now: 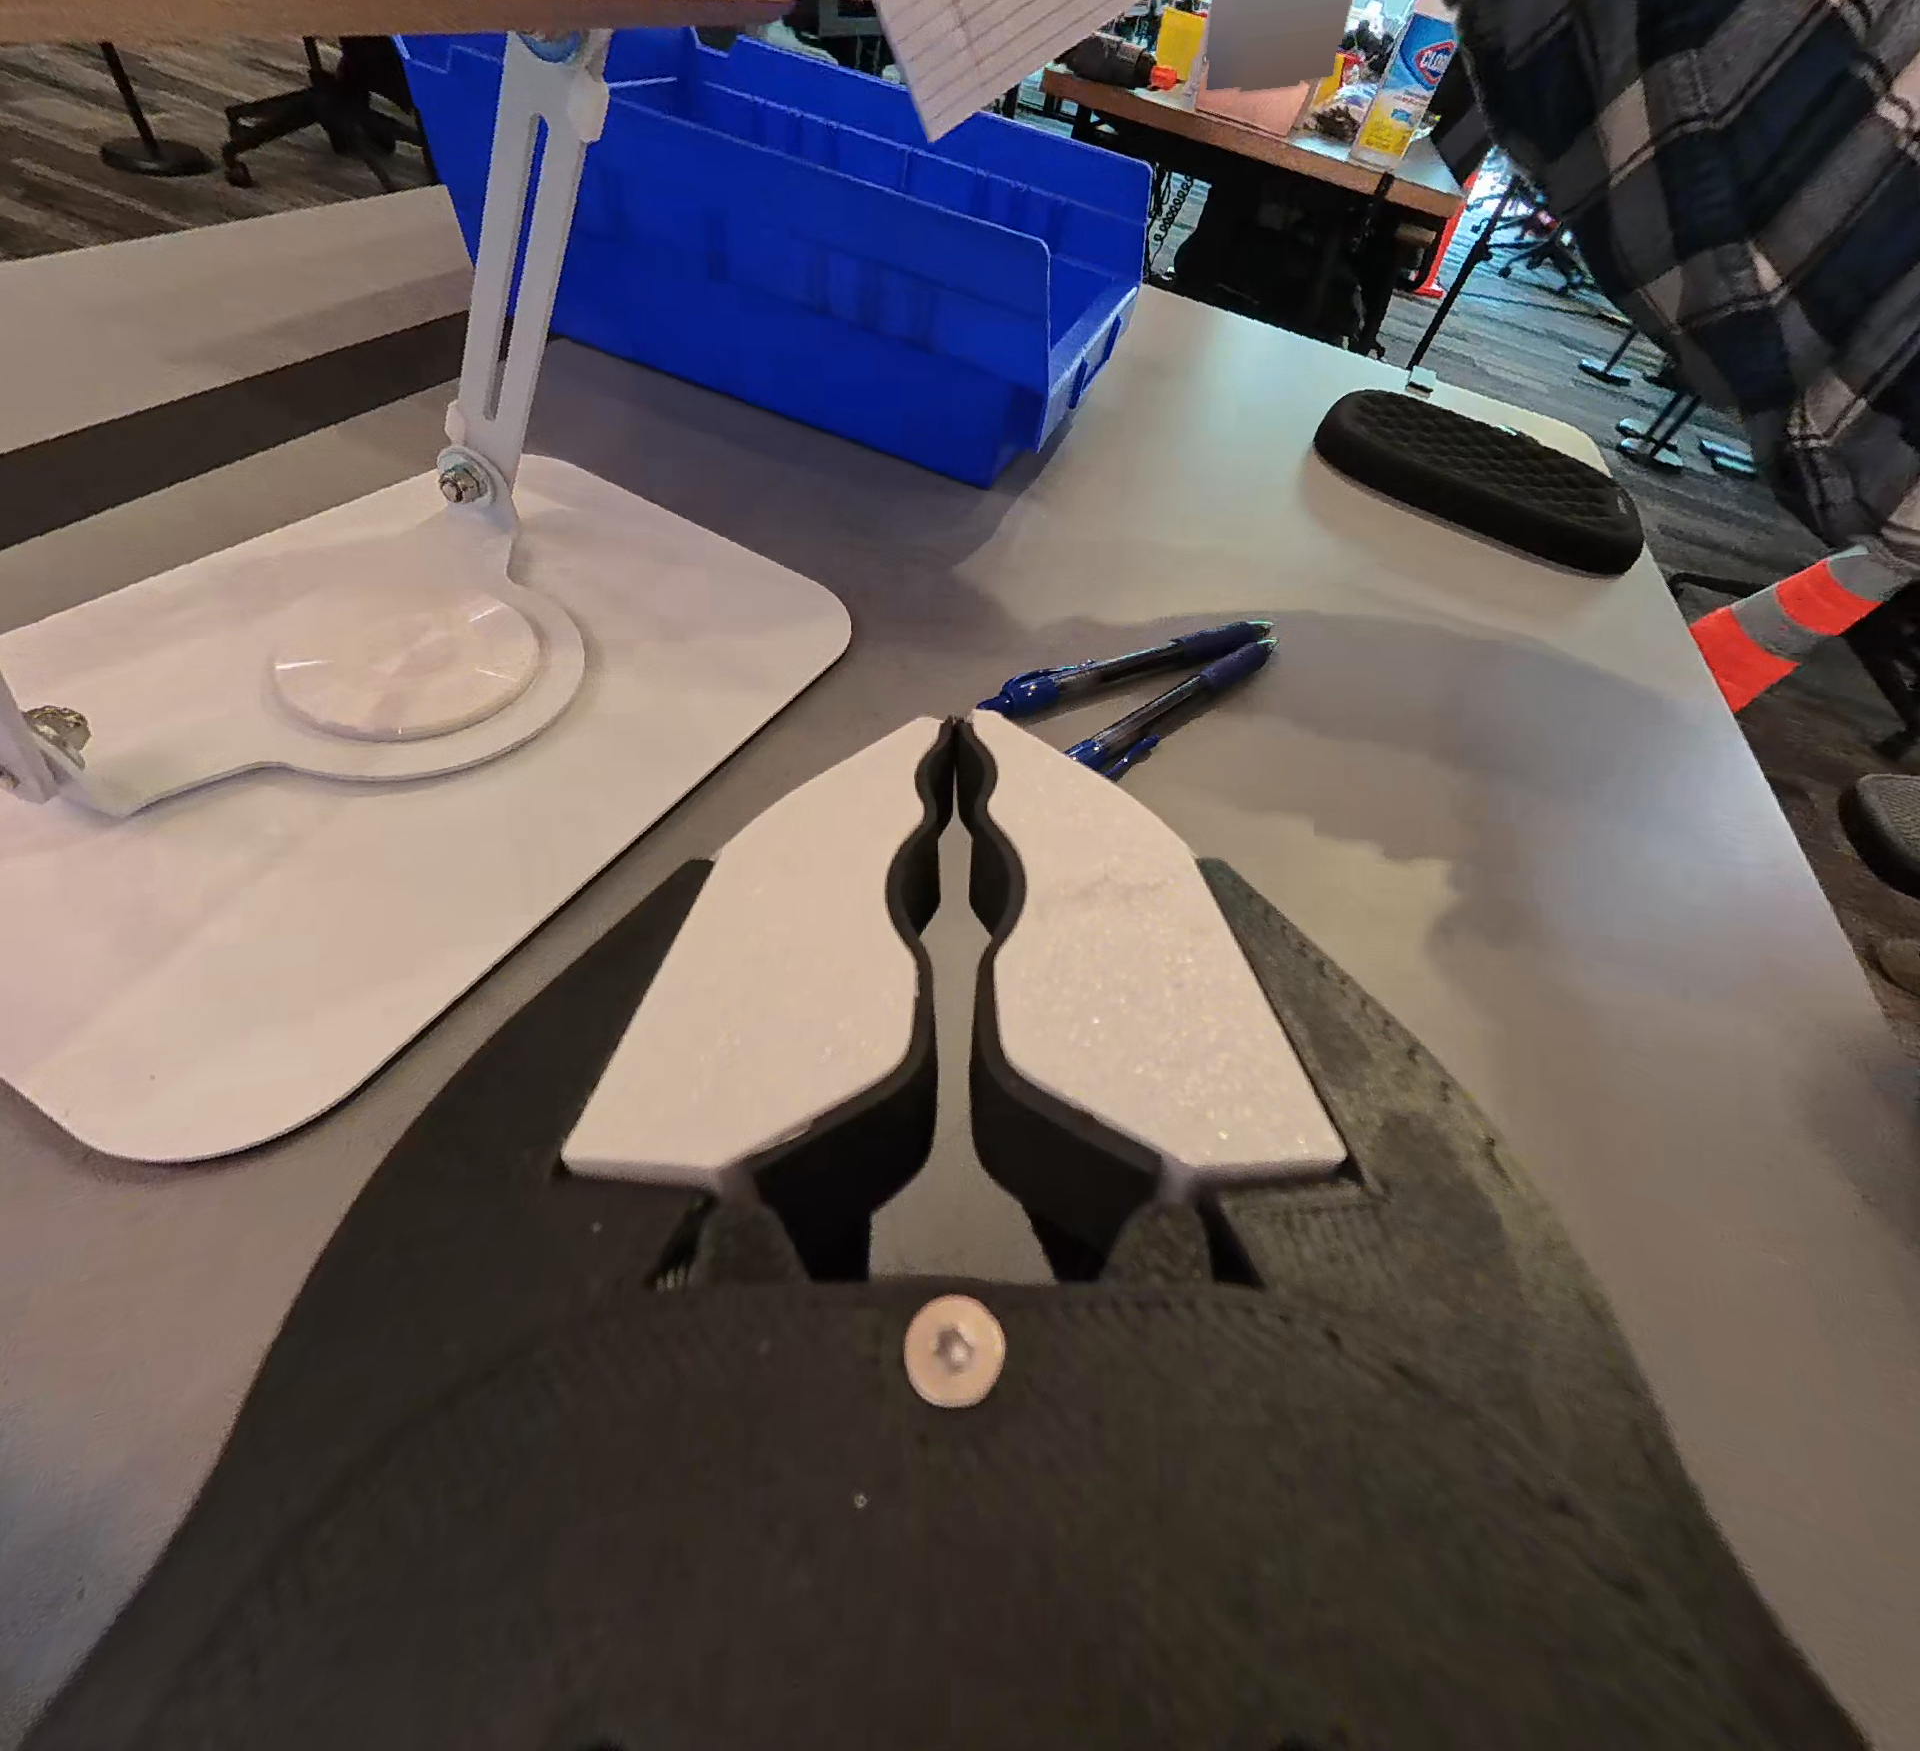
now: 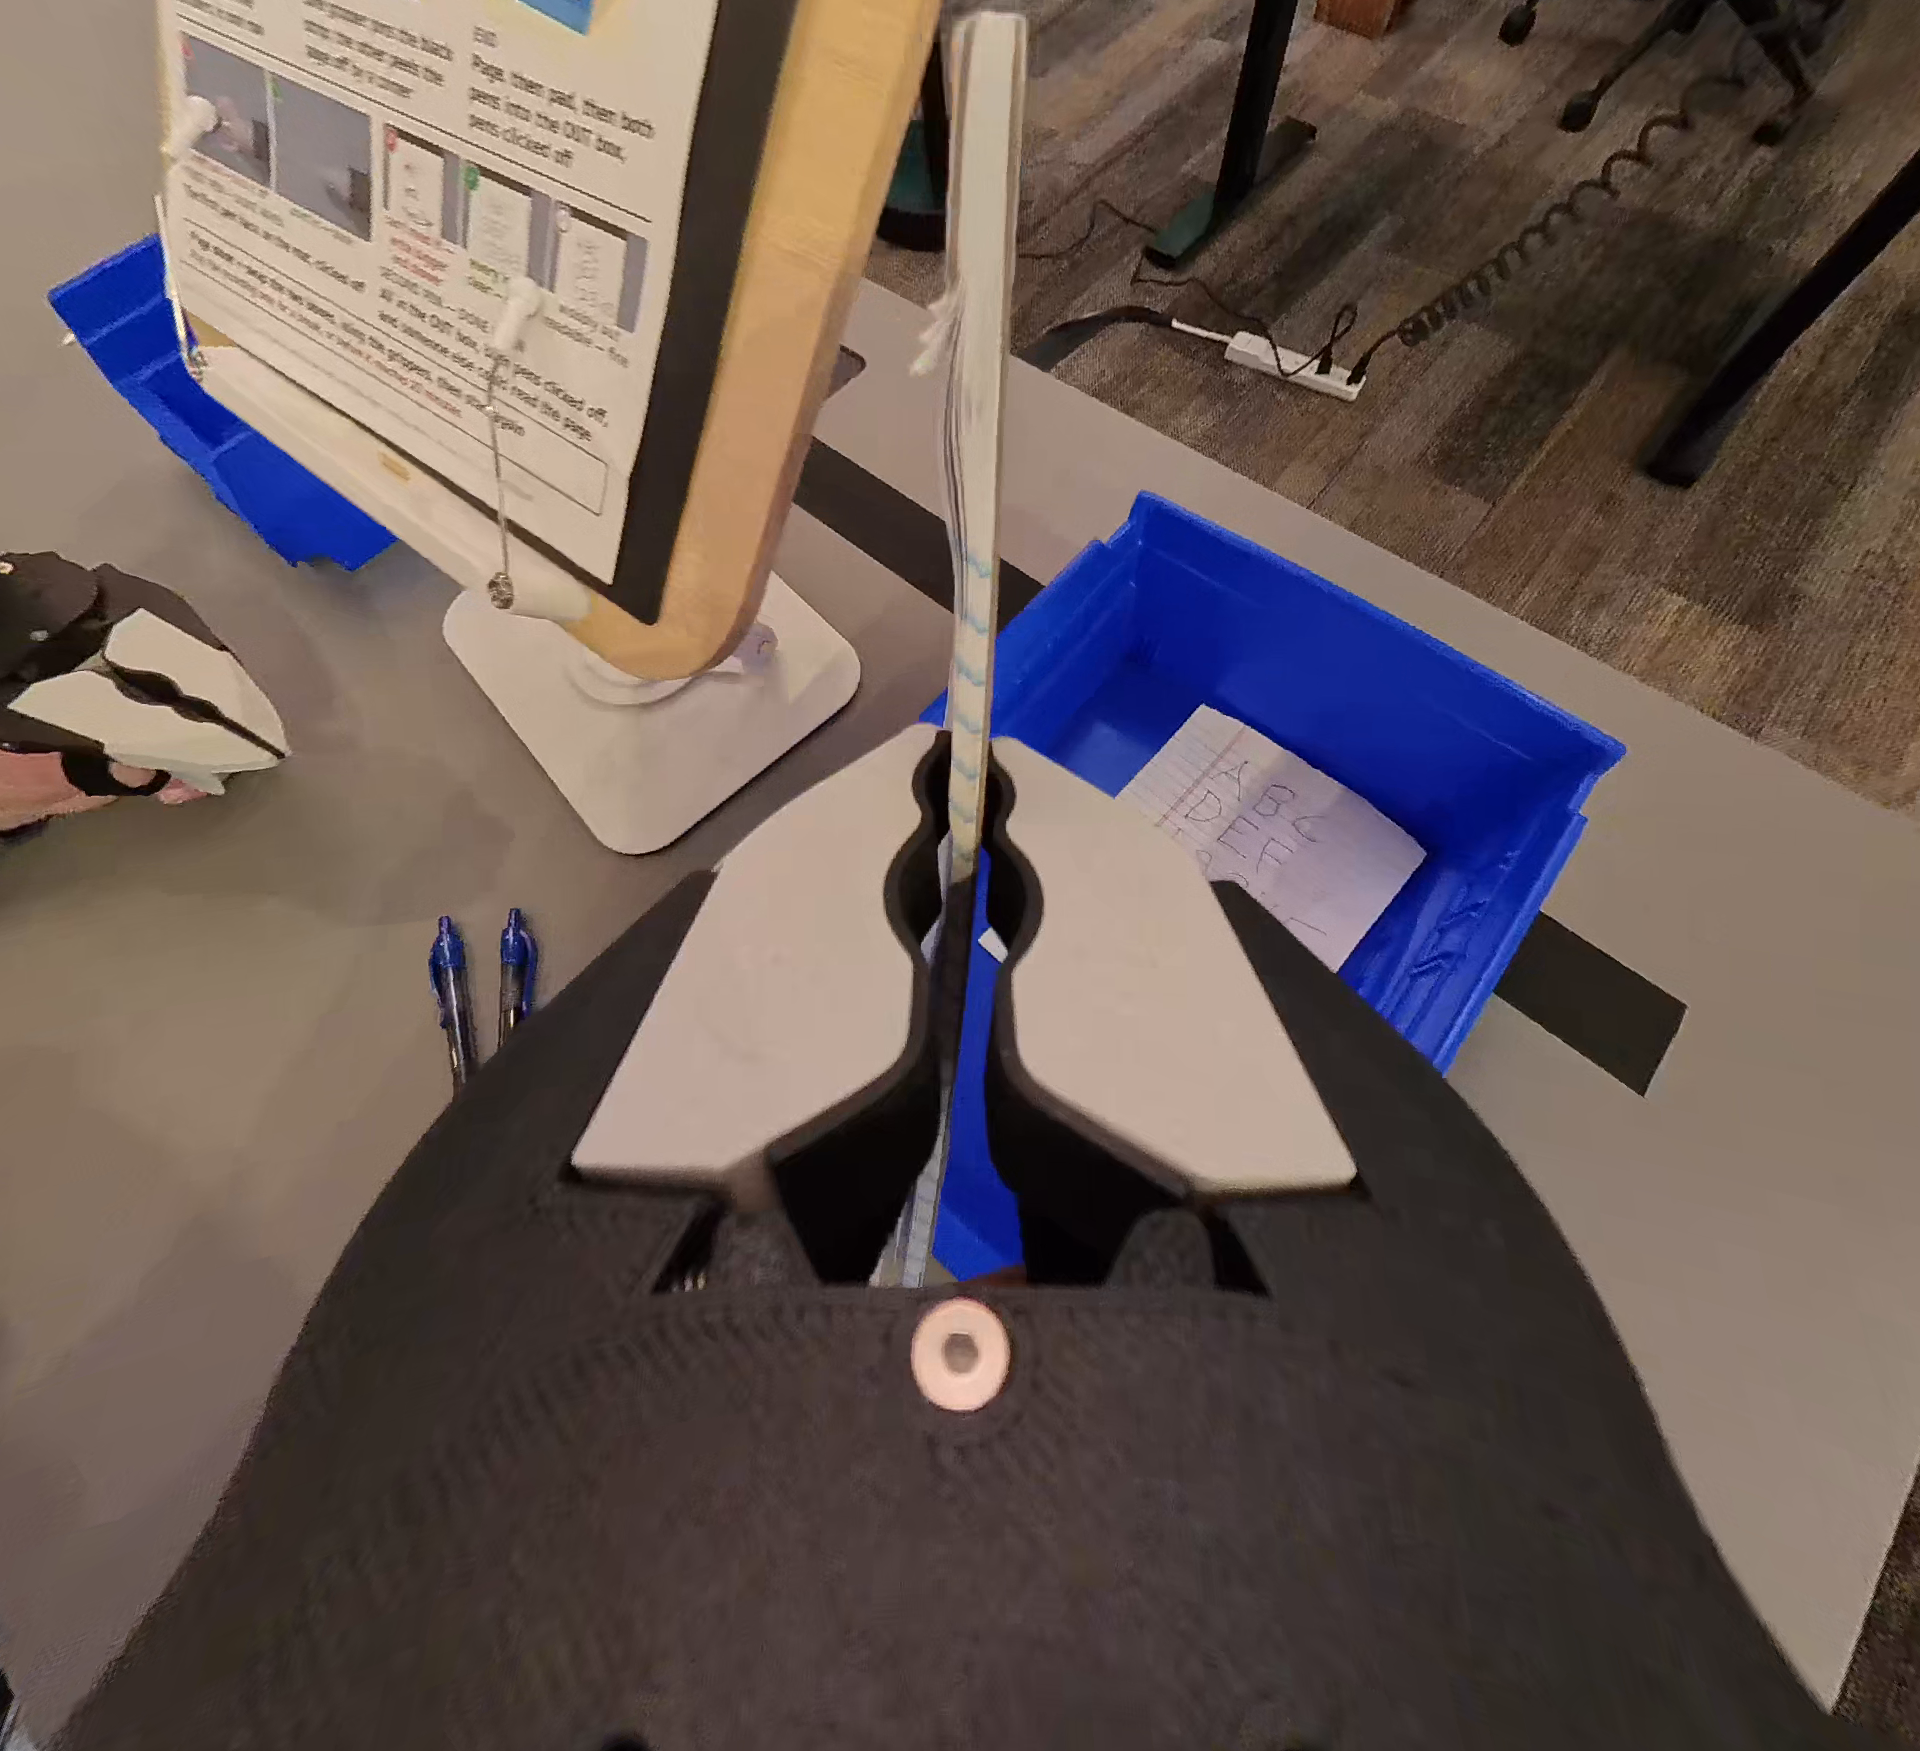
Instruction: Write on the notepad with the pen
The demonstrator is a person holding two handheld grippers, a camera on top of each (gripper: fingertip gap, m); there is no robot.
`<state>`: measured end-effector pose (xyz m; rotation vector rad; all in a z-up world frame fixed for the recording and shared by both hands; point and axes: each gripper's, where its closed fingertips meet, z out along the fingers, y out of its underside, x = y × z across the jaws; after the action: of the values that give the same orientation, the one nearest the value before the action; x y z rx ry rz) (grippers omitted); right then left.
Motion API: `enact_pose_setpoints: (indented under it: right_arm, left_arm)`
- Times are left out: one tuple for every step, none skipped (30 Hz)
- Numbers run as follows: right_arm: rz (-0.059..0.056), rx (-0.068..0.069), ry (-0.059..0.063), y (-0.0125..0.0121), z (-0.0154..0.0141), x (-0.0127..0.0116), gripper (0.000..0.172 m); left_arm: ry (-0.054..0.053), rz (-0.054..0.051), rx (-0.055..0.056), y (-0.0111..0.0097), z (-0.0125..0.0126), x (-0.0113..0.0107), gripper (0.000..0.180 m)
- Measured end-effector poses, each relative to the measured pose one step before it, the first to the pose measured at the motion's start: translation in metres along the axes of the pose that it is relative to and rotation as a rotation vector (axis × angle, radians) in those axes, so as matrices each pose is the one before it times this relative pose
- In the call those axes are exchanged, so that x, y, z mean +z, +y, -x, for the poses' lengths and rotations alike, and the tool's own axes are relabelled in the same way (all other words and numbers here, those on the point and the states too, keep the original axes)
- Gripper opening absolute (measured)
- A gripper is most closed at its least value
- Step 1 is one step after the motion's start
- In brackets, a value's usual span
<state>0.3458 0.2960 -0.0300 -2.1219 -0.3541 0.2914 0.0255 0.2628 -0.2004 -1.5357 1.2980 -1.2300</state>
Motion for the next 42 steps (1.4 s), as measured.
enact_pose_setpoints:
  right_arm:
    - [0.0082,0.0117,-0.005,0.0007,-0.0034,0.00323,0.004]
    - [0.01,0.0138,-0.0055,0.00104,-0.00326,0.00331,0.004]
    - [0.0087,0.0131,-0.0052,0.00093,-0.00325,0.00315,0.004]
    - [0.0075,0.0127,-0.0081,0.00102,-0.00294,0.00305,0.004]
    - [0.0069,0.0122,-0.0097,0.00108,-0.00275,0.00326,0.004]
    - [0.0059,0.014,-0.0089,0.00116,-0.0029,0.00318,0.004]
    - [0.0092,0.0167,-0.0093,0.00173,-0.00307,0.00333,0.004]
    - [0.0107,0.0144,-0.0085,0.00202,-0.00328,0.00325,0.004]
    - [0.0046,0.0108,-0.0056,0.00137,-0.00341,0.00316,0.004]
    - [0.0038,0.0129,-0.0045,0.00137,-0.00332,0.00298,0.004]
    - [0.0069,0.0141,-0.0028,0.00178,-0.00333,0.00288,0.004]
    - [0.0065,0.0112,-0.0007,0.00173,-0.00315,0.00287,0.004]
    - [0.0058,0.008,-0.0013,0.00158,-0.00247,0.00275,0.004]
    - [0.0093,0.0091,-0.0019,0.00201,-0.00225,0.00284,0.004]
    - [0.0122,0.0108,0.0006,0.00234,-0.00259,0.00289,0.004]
    - [0.0116,0.0106,0.0017,0.00211,-0.00272,0.00288,0.004]
    - [0.01,0.0099,-0.0014,0.00181,-0.00222,0.00292,0.004]
    - [0.012,0.0156,-0.0066,0.00215,-0.00174,0.00312,0.004]
    - [0.0144,0.0175,-0.0074,0.0025,-0.00182,0.0031,0.004]
    - [0.0115,0.0118,-0.0048,0.0018,-0.00213,0.00297,0.004]
    - [0.0111,0.0119,-0.0051,0.00174,-0.00218,0.00288,0.004]
    - [0.0155,0.0142,-0.0042,0.00218,-0.00265,0.00292,0.004]
    - [0.0164,0.0156,-0.0002,0.00236,-0.00337,0.00296,0.004]
    - [0.0157,0.0154,-0.0008,0.00213,-0.00338,0.00314,0.004]
    - [0.0155,0.017,-0.0057,0.00218,-0.00301,0.00346,0.004]
    - [0.0139,0.0186,-0.0104,0.00203,-0.00283,0.00365,0.004]
    - [0.0134,0.0198,-0.0114,0.00183,-0.00286,0.00378,0.004]
    - [0.0148,0.0193,-0.0087,0.00193,-0.00336,0.00393,0.004]
    - [0.015,0.0176,-0.0023,0.00167,-0.00418,0.00378,0.004]
    - [0.0145,0.0149,0.0046,0.00152,-0.00468,0.00354,0.004]
    - [0.0138,0.0133,0.0077,0.0013,-0.00462,0.00341,0.004]
    - [0.0114,0.012,0.0066,0.00081,-0.00447,0.00354,0.004]
    - [0.0095,0.0094,0.0056,0.0005,-0.00424,0.00383,0.004]
    - [0.0091,0.0085,0.0067,0.00033,-0.00449,0.00359,0.004]
    - [0.0081,0.0076,0.0106,-0.00002,-0.00486,0.00321,0.004]
    - [0.0039,0.0067,0.0132,-0.00051,-0.00486,0.00277,0.004]
    - [0.0056,0.0072,0.0106,-0.00025,-0.00402,0.0025,0.004]
    - [0.0086,0.0044,0.0096,0.00018,-0.00341,0.00236,0.004]
    - [0.0086,0.0011,0.006,0.00005,-0.00213,0.00235,0.004]
    - [0.0054,-0.0003,0.0012,-0.00063,-0.00093,0.00244,0.004]
    - [0.0072,0.0001,0.0055,-0.00035,-0.00132,0.00222,0.004]
    - [0.0097,-0.0003,0.0149,0.0,-0.0025,0.00189,0.004]
  left_arm:
    - [0.0013,0.0011,-0.0003,0.00007,-0.0001,0.00011,0.0]
    - [-0.0001,0.0007,0.0006,0.00006,-0.00005,0.00015,0.0]
    - [-0.0018,0.0002,0.0009,0.00007,0.00011,-0.00001,0.0]
    - [-0.0017,0.0011,0.001,0.00004,0.00008,0.00009,0.0]
    - [-0.0007,0.0008,0.001,0.00009,-0.00004,0.00014,0.0]
    - [0.0001,-0.0008,0.0009,-0.00004,-0.00014,-0.00003,0.0]
    - [0.0001,-0.0001,-0.0001,-0.00003,0.00007,0.00001,0.0]
    - [0.0006,0.0005,-0.0007,0.00004,-0.00003,-0.00004,0.0]
    - [-0.0002,-0.0003,-0.0008,-0.00003,0.00007,-0.00008,0.0]
    - [-0.0003,-0.0014,-0.0001,-0.00013,0.00003,-0.0001,0.0]
    - [0.0,0.0002,-0.0005,0.00001,0.00007,-0.00002,0.0]
    - [0.0018,0.0022,0.0,0.00028,-0.00023,0.00026,0.0]
    - [0.0001,0.0016,0.0003,0.00013,0.00001,0.00018,0.0]
    - [0.0003,0.0006,0.0009,0.0,-0.00019,0.00003,0.0]
    - [-0.0001,0.0001,0.0,0.00008,0.00003,0.00012,0.0]
    - [-0.0001,-0.0002,-0.001,-0.00007,0.00014,0.00001,0.0]
    - [0.0001,-0.0009,-0.0019,-0.00005,0.00017,-0.00002,0.0]
    - [0.0018,-0.0007,-0.0035,-0.0001,0.00003,0.00006,0.0]
    - [0.0014,0.0006,-0.0028,0.00014,0.00004,0.00019,0.0]
    - [0.0013,0.0004,-0.0012,-0.00004,-0.00006,0.00016,0.0]
    - [0.0008,-0.0004,-0.0006,-0.00009,-0.00006,0.00012,0.0]
    - [0.0003,-0.0004,-0.0002,0.00003,-0.00013,0.00016,0.0]
    - [0.0002,0.0002,0.0008,0.00004,-0.00007,-0.00001,0.0]
    - [0.0007,0.0002,0.0007,-0.00005,-0.00026,0.00006,0.0]
    - [0.0008,0.001,-0.0002,0.00007,-0.00012,0.00013,0.0]
    - [-0.0002,0.0005,0.0003,0.00014,0.00007,0.00008,0.0]
    - [0.0,-0.0001,-0.0003,-0.00004,0.00008,0.00001,0.0]
    - [0.0008,0.0004,-0.0008,0.00001,-0.00006,0.00006,0.0]
    - [0.0003,0.0004,-0.0002,0.00013,0.00006,-0.00001,0.0]
    - [0.0003,-0.0009,-0.0005,-0.00011,0.00002,-0.00004,0.0]
    - [0.0002,-0.0011,-0.0009,-0.00011,0.00001,-0.00012,0.0]
    - [0.0003,0.0006,-0.0003,0.00005,-0.00006,0.00005,0.0]
    - [0.0006,0.0006,-0.0001,0.00013,0.00003,0.00007,0.0]
    - [0.0008,-0.0001,-0.0004,0.00006,-0.00012,0.00013,0.0]
    - [0.001,0.0004,-0.0003,0.00001,-0.00005,0.00006,0.0]
    - [0.0006,0.0008,0.0006,0.00012,-0.00013,-0.00005,0.0]
    - [-0.0002,-0.0007,0.0005,-0.00007,0.00007,-0.00004,0.0]
    - [-0.0001,-0.0009,-0.0009,-0.00011,0.00005,-0.00004,0.0]
    - [0.0001,0.0001,-0.0009,0.00012,0.00004,-0.00009,0.0]
    - [0.0005,0.0001,-0.0007,-0.00003,0.00008,-0.00002,0.0]
    - [0.001,0.0,-0.0011,0.00002,0.0,0.00012,0.0]
    - [0.0006,0.0009,-0.0003,0.00007,0.0,0.00003,0.0]
